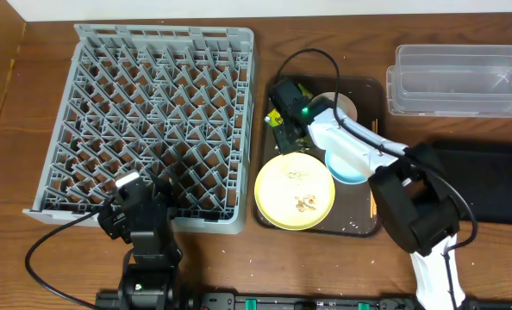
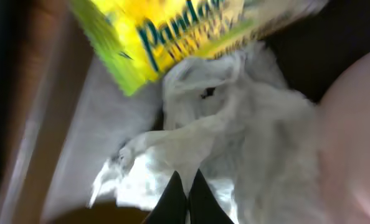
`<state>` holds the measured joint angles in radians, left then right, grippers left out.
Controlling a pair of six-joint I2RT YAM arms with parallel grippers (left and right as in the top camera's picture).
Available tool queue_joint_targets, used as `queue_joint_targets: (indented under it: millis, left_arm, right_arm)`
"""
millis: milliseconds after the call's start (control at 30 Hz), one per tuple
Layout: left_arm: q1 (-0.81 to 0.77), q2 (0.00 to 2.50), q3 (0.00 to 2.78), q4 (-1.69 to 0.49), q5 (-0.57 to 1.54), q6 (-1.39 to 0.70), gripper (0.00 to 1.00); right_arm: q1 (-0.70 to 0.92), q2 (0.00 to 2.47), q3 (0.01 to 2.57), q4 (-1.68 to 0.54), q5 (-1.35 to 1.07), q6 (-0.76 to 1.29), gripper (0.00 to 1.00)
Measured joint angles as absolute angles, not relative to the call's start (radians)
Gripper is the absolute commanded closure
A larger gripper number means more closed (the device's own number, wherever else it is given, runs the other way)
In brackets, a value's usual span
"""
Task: Sort waste into correct bins and load items into the dishwasher
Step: 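Grasp the crumpled white tissue with the right gripper and lift, then carry the tissue to the clear bin and release it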
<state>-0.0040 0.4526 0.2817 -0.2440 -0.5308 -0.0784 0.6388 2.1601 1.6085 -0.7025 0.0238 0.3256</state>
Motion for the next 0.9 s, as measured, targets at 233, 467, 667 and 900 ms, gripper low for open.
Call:
queue_joint_targets:
  millis: [233,467,667,900]
  left_arm:
    - [-0.004,0.453,0.282,-0.244,-0.531,-0.078,0.0]
    - [-0.004,0.453,0.282,-0.244,-0.531,-0.078,0.0]
    - [-0.004,0.453,0.282,-0.244,-0.531,-0.078,0.0]
    - [-0.004,0.453,0.282,-0.244,-0.531,-0.078,0.0]
  right_arm:
    - [0.581,1.946,1.711,-0.717,0.035,0.346,0.99]
    - [0.346,1.737,1.749,-0.813,0.118,0.415,0.99]
    - [0.135,1.724,1.743,-0.978,0.204,0.511,0.99]
    - [-0.03,1.731,1.715,-0.941,0.226,0.546,0.99]
